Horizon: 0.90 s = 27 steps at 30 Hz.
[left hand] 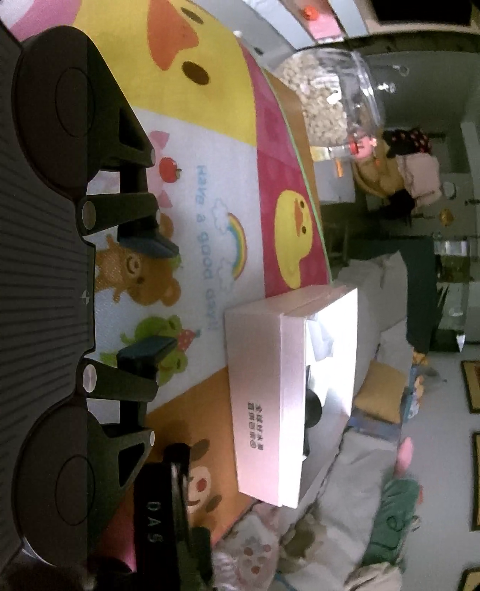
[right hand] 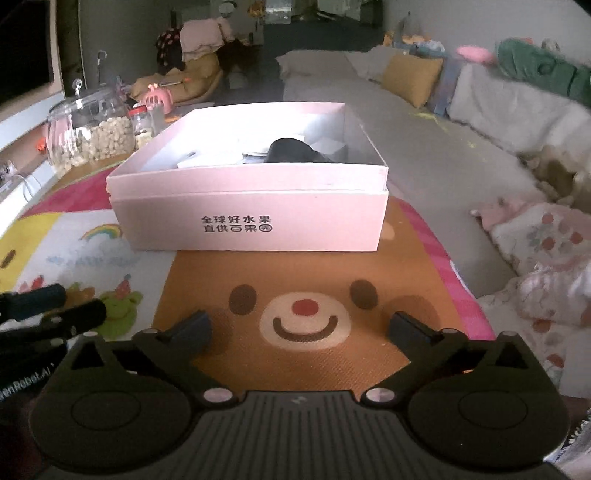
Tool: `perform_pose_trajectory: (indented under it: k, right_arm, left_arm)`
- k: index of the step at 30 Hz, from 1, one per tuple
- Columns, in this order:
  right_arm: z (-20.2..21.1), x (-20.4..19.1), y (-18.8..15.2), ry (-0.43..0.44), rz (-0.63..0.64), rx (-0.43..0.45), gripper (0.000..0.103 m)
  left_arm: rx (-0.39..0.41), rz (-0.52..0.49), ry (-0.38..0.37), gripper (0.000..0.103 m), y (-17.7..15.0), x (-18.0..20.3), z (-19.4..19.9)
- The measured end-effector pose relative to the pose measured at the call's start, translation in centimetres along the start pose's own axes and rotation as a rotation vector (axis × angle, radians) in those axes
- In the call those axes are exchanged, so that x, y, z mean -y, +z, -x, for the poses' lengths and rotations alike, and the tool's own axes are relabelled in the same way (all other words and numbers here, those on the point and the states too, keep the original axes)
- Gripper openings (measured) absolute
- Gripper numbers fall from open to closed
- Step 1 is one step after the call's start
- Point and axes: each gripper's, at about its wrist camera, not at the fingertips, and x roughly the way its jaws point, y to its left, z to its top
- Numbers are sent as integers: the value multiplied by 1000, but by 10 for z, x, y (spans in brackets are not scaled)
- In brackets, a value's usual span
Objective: Organize rigid objects
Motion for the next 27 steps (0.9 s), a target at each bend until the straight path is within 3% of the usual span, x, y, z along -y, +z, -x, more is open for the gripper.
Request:
perform_pose_trajectory:
  k: [27]
  right_arm:
    - [-2,-1,-3,-14,-15,33,103]
  left_arm:
    - [-1,-2,33,54,4,7,-7]
